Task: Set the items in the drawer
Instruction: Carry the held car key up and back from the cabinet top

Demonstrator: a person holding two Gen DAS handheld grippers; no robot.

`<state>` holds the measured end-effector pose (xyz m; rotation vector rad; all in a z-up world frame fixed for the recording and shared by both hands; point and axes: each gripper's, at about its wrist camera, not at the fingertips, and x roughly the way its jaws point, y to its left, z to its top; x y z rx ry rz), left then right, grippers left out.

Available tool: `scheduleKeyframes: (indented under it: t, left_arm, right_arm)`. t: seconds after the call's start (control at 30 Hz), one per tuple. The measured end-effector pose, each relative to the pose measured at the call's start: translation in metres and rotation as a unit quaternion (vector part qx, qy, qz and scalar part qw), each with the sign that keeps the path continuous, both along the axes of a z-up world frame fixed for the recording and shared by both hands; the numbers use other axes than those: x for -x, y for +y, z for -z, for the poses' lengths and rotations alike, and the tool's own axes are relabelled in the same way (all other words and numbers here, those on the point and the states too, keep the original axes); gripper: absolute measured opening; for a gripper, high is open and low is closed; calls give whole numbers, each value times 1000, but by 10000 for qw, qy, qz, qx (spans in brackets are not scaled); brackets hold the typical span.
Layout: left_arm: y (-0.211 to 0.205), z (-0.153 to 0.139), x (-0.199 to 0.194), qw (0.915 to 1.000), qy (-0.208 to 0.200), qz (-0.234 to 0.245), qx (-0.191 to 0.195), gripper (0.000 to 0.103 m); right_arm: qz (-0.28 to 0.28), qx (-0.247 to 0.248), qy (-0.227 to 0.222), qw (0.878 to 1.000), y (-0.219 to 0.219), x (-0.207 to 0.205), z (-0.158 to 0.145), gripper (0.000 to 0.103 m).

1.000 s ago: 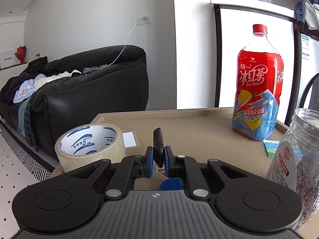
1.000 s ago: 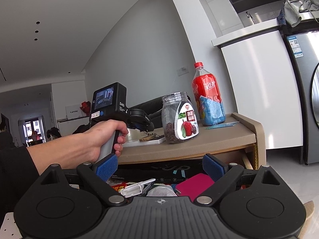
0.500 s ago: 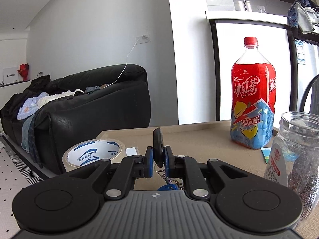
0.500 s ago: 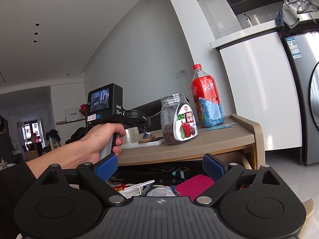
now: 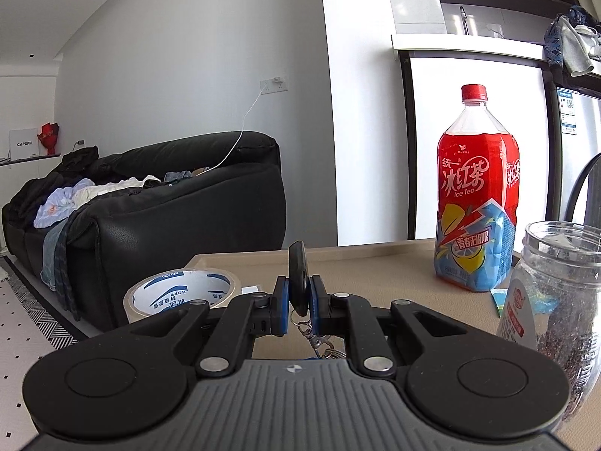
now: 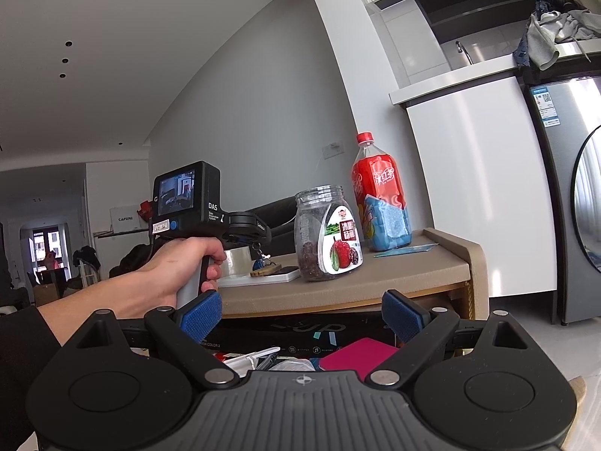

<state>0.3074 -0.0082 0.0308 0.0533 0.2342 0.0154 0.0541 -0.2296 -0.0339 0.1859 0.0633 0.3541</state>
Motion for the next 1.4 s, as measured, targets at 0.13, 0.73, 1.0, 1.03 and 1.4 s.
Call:
scheduleKeyframes:
  t: [0.13,0.73,1.0,1.03,1.4]
  left_arm:
    - [-1,0,1,10000,-42,2,-16,13]
    - [-5,-2,5,9994,-272,-118,-159,13]
    - [-7,-5,6,9994,-207,-155,-216,13]
    - [-6,-6,6,9996,-181,-150,-163,13]
    - [4,-36,32,9994,-250,-212,73,13]
  right_arm:
    - [39,61,4,10000,2,1,0,95]
    - [97,93,-3,9999,3,0,-1,95]
    - [125,173,37,9998,7,0,-2,95]
    - [130,177,40,9998,7,0,-2,95]
    - [146,204,136,9996,10,1,-2,95]
